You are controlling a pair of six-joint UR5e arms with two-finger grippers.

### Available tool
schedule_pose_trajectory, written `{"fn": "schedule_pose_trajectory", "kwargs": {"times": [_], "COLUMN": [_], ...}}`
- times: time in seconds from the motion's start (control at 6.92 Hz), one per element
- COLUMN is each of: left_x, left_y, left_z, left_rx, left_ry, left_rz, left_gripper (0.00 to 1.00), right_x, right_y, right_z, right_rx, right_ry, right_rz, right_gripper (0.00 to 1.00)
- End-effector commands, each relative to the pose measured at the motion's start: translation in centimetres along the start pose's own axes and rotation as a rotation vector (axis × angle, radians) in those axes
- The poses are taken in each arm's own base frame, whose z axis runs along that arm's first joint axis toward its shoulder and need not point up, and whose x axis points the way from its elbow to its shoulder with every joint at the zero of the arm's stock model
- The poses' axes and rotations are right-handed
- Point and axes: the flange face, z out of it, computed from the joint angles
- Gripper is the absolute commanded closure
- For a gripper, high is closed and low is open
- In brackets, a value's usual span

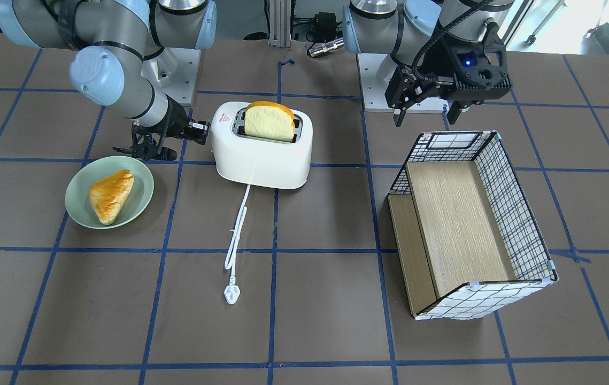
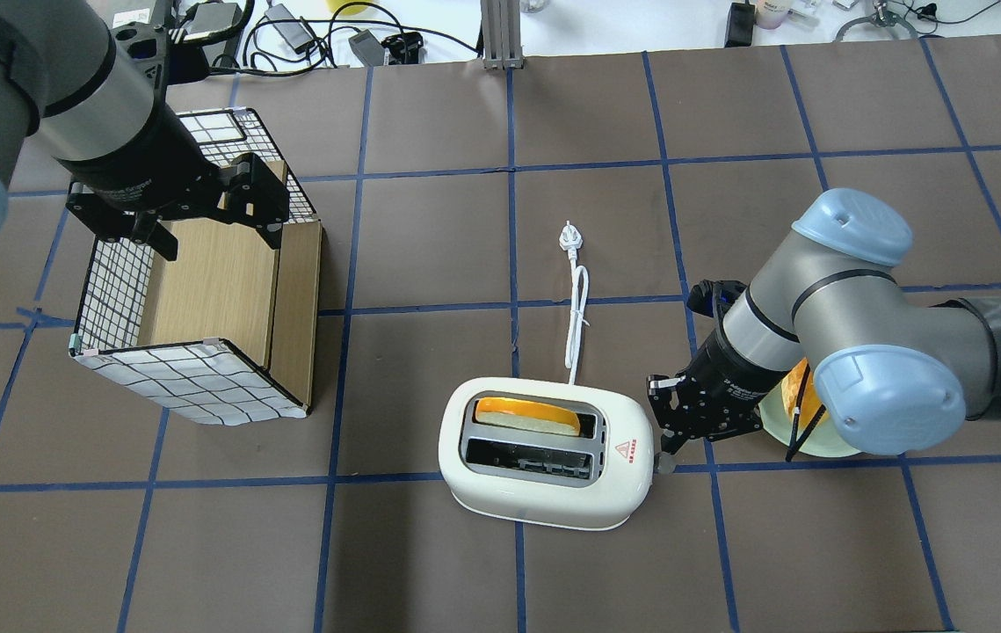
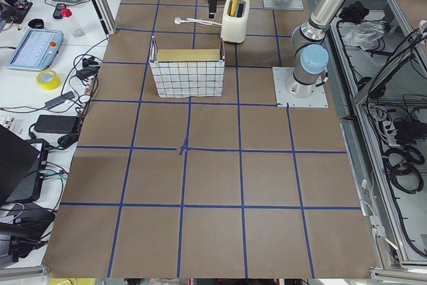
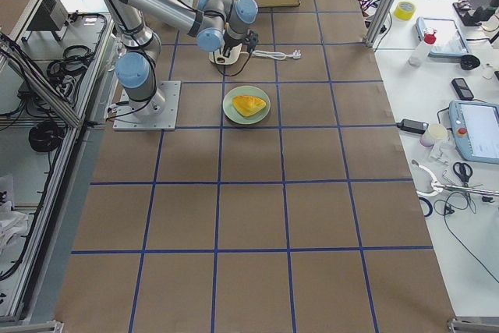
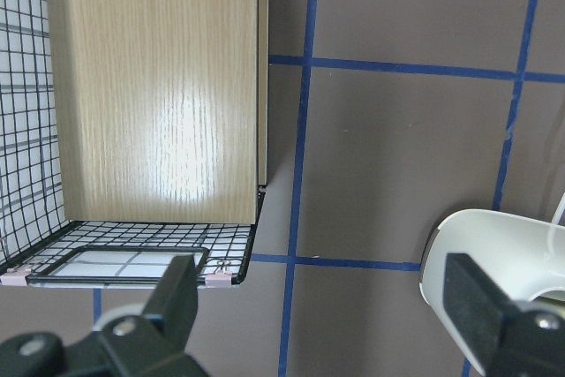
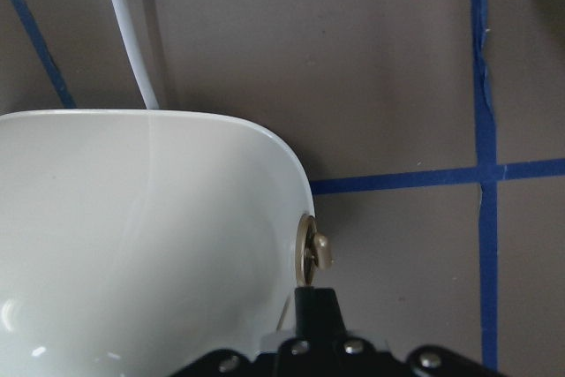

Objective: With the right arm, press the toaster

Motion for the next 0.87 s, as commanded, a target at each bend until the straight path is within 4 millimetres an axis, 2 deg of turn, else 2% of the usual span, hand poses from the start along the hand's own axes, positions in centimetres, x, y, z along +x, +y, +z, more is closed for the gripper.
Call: {"fn": "schedule_pose_trajectory", "kwargs": {"times": [0.0,0.14,0.43,0.58,0.72], "left_x": [0.0,0.0,0.0,0.0,0.0], "left_y": [0.0,0.0,0.0,0.0,0.0], "left_z": [0.0,0.0,0.0,0.0,0.1], "left_rx": [0.001,0.001,0.001,0.001,-0.002], "left_ry": [0.000,0.000,0.000,0.000,0.000], "left_rz": [0.000,0.000,0.000,0.000,0.000], "left_gripper": [0.00,0.00,0.00,0.00,0.00], "right_x": [-1.0,-1.9,-3.5,-4.2,-4.6], "right_y": [0.0,0.2,0.4,0.5,0.6], "right_z": [-3.7,-6.8,-15.3,-18.9,-21.0], "right_rx": [0.041,0.062,0.175,0.256,0.310], "right_ry": [0.013,0.014,0.096,0.149,0.172], "right_rz": [0.023,0.024,0.004,-0.014,-0.039], "right_gripper": [1.00,1.00,1.00,0.94,0.65]}}
